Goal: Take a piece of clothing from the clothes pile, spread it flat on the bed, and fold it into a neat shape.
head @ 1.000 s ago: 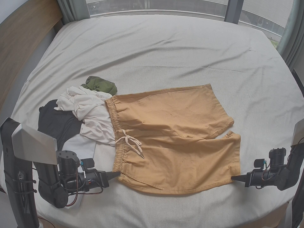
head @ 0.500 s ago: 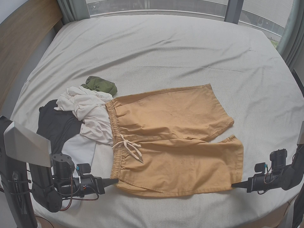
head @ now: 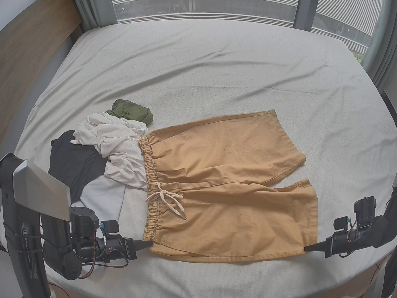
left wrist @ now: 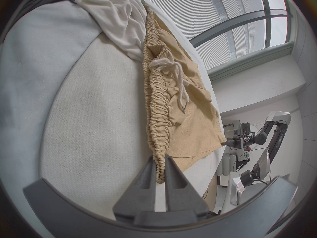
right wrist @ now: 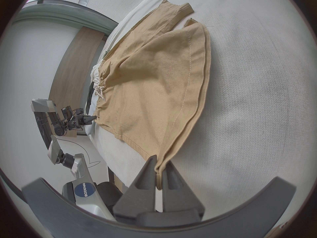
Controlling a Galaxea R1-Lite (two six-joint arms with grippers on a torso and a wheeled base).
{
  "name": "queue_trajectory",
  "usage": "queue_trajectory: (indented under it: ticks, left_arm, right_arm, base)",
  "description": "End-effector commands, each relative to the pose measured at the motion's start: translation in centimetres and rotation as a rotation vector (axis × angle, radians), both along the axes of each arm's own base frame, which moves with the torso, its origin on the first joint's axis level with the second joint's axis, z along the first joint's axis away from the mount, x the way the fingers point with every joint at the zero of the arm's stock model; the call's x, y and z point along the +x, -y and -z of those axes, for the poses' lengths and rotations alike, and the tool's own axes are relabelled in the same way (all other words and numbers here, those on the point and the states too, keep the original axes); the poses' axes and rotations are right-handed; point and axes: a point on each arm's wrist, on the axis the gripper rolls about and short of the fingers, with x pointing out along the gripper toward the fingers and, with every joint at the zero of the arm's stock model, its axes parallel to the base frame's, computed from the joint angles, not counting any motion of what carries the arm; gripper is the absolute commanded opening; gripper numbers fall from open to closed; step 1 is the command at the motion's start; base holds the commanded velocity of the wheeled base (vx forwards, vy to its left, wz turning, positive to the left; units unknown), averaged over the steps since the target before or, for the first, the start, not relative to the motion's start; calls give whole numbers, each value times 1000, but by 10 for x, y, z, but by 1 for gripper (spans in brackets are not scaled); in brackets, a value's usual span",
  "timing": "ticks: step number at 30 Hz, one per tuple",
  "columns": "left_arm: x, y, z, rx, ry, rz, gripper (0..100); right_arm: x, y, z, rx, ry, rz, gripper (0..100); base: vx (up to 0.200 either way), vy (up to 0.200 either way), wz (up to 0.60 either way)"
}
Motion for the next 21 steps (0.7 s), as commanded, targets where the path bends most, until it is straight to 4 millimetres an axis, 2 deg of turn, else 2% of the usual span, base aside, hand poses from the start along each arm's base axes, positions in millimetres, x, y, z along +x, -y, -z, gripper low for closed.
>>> queue_trajectory:
  ticks: [1,21]
  left_arm:
    - [-1,-1,5,5,-25,1,0]
    - [-20,-3,5,17,-81,29,0]
  right_arm:
    - [-2,2,1,-3,-12,3,0]
    - [-7,7,3,-23,-27,-14,0]
  base:
    - [0,0,0]
    - [0,0,0]
